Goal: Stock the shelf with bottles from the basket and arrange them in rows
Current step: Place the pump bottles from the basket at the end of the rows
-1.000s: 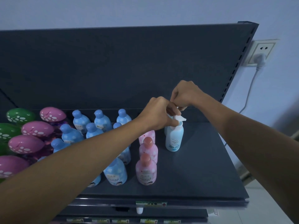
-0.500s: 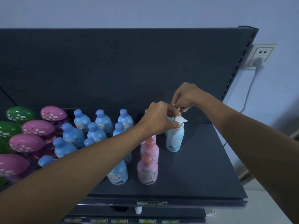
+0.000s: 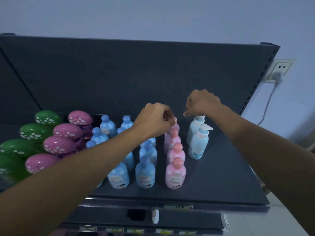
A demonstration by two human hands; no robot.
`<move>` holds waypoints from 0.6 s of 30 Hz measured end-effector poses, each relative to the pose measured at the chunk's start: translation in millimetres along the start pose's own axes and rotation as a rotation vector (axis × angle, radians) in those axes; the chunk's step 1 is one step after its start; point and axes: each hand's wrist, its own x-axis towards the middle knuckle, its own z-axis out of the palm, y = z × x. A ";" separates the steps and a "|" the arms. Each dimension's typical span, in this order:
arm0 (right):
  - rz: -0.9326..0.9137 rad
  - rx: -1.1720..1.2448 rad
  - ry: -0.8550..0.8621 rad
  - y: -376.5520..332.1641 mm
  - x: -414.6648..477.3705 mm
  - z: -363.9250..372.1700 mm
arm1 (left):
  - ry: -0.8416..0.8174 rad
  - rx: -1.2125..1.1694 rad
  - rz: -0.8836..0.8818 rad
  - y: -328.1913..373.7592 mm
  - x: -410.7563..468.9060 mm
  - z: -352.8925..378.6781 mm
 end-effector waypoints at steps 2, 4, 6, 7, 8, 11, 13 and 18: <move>-0.030 -0.009 0.024 -21.1 -12.9 0.0 | -0.002 0.023 -0.013 -12.7 -11.2 -15.3; -0.051 -0.015 0.034 -43.7 -26.4 1.5 | -0.006 0.045 -0.022 -26.7 -24.8 -30.6; -0.064 -0.024 0.032 -68.5 -41.3 5.1 | -0.007 0.053 -0.019 -42.0 -40.2 -46.2; -0.071 -0.029 0.032 -81.7 -49.4 7.7 | -0.008 0.056 -0.014 -49.9 -48.1 -54.4; -0.078 -0.037 0.036 -95.3 -57.8 10.5 | -0.008 0.061 -0.007 -57.6 -56.3 -62.9; -0.090 -0.062 0.054 -137.7 -84.7 19.8 | -0.014 0.083 0.016 -81.9 -81.0 -90.9; -0.096 -0.075 0.058 -166.1 -104.6 26.6 | -0.025 0.083 0.025 -99.4 -98.5 -109.4; -0.112 -0.099 0.065 -234.4 -156.9 53.5 | -0.038 0.067 0.065 -151.6 -150.6 -148.2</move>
